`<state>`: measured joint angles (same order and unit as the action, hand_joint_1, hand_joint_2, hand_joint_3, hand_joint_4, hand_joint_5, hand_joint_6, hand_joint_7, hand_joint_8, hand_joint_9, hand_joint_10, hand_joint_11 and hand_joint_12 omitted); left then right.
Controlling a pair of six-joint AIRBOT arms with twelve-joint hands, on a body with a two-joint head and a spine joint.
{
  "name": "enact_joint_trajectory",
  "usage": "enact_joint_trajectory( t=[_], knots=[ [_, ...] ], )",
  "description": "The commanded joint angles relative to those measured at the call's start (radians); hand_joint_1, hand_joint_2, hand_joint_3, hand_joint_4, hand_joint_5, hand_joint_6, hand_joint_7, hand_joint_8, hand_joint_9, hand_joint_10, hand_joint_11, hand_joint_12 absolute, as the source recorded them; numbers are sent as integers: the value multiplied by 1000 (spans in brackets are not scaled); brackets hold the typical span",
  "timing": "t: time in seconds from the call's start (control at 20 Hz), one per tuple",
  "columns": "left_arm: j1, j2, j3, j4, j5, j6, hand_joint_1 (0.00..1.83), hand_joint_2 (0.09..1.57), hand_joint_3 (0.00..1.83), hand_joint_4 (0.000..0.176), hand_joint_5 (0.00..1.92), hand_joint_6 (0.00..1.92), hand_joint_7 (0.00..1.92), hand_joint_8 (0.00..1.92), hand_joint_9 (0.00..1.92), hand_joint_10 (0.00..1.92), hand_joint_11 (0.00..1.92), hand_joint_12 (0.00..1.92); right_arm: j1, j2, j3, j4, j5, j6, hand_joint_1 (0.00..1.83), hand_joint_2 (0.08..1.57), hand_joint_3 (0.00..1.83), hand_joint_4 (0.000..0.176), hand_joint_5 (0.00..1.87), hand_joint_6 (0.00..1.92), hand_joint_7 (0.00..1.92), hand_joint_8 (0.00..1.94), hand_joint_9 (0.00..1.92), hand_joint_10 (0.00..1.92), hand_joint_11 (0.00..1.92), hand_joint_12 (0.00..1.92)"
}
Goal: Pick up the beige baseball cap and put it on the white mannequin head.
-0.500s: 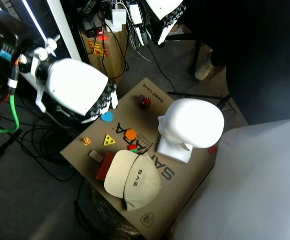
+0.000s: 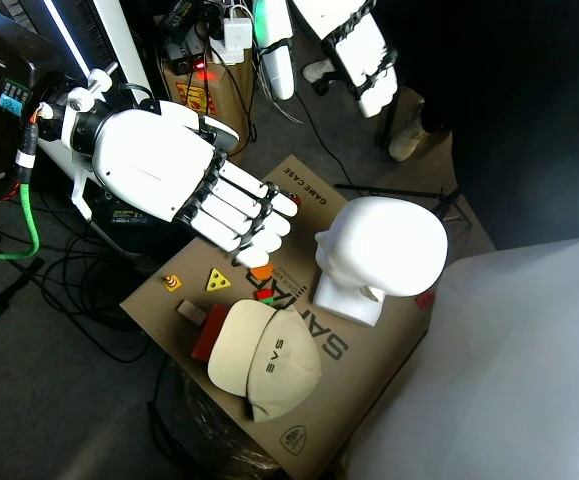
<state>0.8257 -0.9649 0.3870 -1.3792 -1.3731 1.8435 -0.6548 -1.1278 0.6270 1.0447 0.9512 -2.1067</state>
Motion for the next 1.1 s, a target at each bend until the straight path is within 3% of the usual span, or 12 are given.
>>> enact_joint_trajectory(
  t=[0.0, 0.15, 0.25, 0.3, 0.35, 0.5, 0.65, 0.8, 0.95, 1.05],
  knots=[
    [9, -4, 6, 108, -100, -29, 0, 1171, 0, 17, 70, 3, 37, 4, 56, 6, 0, 452, 3, 3, 10, -76, 70, 11, 0, 1056, 18, 0, 21, 5, 53, 3, 24, 4, 0, 300],
    [64, -16, 24, 182, -116, -89, 0, 1171, 0, 16, 70, 3, 37, 3, 55, 5, 0, 452, -26, 2, 53, -116, 41, 59, 0, 1052, 15, 0, 28, 8, 58, 5, 25, 4, 0, 302],
    [97, -30, 44, 212, -117, -169, 0, 1170, 0, 3, 74, 4, 40, 4, 59, 6, 0, 453, -72, 3, 89, -241, 35, 144, 76, 1139, 37, 0, 21, 2, 59, 1, 20, 1, 0, 270],
    [116, -40, 54, 231, -124, -205, 0, 1170, 0, 0, 74, 4, 41, 4, 60, 6, 0, 454, -94, 3, 105, -291, 41, 175, 222, 1149, 35, 0, 17, 1, 55, 1, 15, 1, 0, 256],
    [135, -54, 64, 245, -133, -226, 0, 1168, 0, 0, 76, 3, 44, 3, 62, 4, 0, 444, -116, 3, 126, -339, 44, 214, 566, 1169, 31, 0, 23, 3, 54, 1, 12, 1, 0, 241],
    [178, -107, 91, 330, -188, -202, 0, 1162, 0, 0, 75, 1, 53, 4, 55, 4, 0, 390, -159, 3, 175, -408, 63, 274, 947, 1161, 14, 0, 79, 18, 84, 9, 26, 6, 0, 237],
    [207, -154, 105, 351, -256, -209, 0, 1159, 0, 0, 84, 1, 64, 2, 49, 3, 0, 403, -222, -3, 232, -518, 138, 326, 1083, 1133, 0, 0, 133, 8, 140, 4, 74, 8, 0, 420],
    [230, -170, 130, 389, -261, -218, 0, 1160, 0, 0, 98, 2, 75, 1, 75, 4, 0, 477, -253, -16, 284, -561, 111, 359, 1177, 1153, 5, 0, 162, 7, 170, 3, 107, 7, 0, 625],
    [251, -197, 175, 397, -261, -231, 0, 1165, 1, 0, 92, 0, 54, 1, 35, 1, 0, 326, -285, -54, 378, -561, 58, 374, 1209, 1161, 5, 0, 205, 11, 210, 5, 132, 7, 0, 538],
    [270, -210, 208, 422, -259, -273, 0, 1172, 2, 0, 93, 1, 55, 1, 39, 2, 0, 395, -306, -97, 452, -562, 53, 377, 1222, 1163, 5, 0, 212, 10, 227, 8, 143, 9, 0, 518]
  ],
)
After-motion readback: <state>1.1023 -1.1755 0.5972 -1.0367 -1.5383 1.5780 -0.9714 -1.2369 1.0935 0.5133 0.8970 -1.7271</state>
